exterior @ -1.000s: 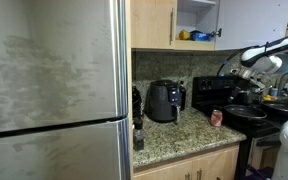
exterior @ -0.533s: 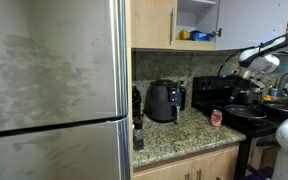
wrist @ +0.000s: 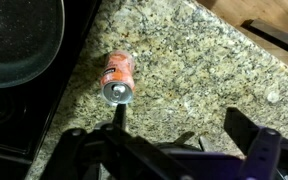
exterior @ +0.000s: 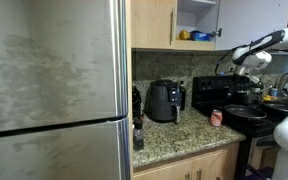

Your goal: Put the pink can in the open cabinet, close the open cabinet door

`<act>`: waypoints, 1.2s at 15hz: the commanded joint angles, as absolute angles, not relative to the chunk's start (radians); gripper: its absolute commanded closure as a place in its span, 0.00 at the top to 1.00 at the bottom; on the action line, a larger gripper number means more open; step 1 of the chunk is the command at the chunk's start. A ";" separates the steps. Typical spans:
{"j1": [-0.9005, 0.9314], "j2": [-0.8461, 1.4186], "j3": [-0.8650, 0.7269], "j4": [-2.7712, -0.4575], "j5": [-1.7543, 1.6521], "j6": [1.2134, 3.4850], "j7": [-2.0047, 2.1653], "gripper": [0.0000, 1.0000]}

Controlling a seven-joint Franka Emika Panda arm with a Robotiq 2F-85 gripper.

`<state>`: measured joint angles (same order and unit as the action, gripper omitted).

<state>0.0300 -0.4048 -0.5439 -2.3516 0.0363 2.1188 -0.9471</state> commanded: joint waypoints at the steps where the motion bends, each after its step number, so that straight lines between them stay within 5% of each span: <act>1: -0.019 -0.335 -0.512 -2.311 0.109 2.102 -0.996 1.00; 6: -0.022 -0.188 -0.491 -2.223 0.228 2.100 -1.042 1.00; 18: -0.081 -0.254 -0.432 -2.274 0.204 2.113 -1.016 1.00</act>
